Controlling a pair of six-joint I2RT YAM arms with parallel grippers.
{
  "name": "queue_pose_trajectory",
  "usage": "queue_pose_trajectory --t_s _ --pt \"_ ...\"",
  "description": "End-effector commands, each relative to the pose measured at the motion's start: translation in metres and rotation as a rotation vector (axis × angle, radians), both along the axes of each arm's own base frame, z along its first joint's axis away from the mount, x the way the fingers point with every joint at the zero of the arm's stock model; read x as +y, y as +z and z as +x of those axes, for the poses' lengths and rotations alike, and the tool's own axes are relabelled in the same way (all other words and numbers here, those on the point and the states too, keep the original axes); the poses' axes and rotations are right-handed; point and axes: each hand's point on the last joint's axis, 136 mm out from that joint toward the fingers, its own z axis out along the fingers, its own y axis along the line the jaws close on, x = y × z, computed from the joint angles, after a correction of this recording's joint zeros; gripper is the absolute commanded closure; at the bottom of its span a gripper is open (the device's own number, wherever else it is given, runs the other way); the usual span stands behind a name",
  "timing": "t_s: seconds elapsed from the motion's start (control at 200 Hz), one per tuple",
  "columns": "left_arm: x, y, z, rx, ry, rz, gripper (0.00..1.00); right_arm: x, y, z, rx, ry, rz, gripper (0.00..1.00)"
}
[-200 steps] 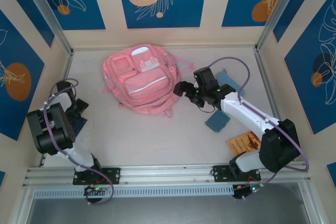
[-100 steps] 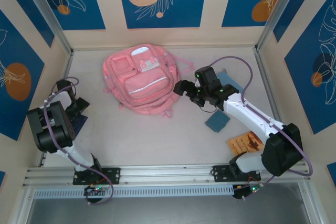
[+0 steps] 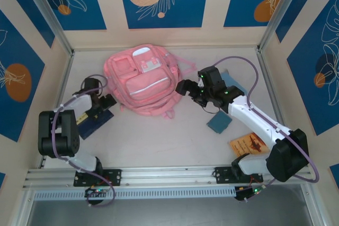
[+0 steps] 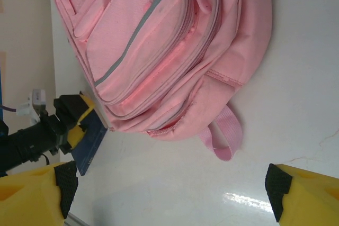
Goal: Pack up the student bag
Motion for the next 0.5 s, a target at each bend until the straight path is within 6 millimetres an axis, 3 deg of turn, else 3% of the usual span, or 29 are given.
queue_pose_trajectory --t_s 0.0,0.34,0.495 --pt "-0.048 -0.025 -0.054 0.148 -0.072 -0.142 0.02 0.003 0.003 -0.002 0.004 0.008 0.030 0.07" --pt "-0.102 -0.036 -0.132 0.231 -0.219 -0.103 0.01 0.015 -0.009 0.001 0.036 0.033 0.022 0.07" --pt "-0.139 -0.036 -0.144 0.221 -0.351 -0.109 0.02 0.017 -0.017 0.006 0.045 0.027 0.011 0.08"
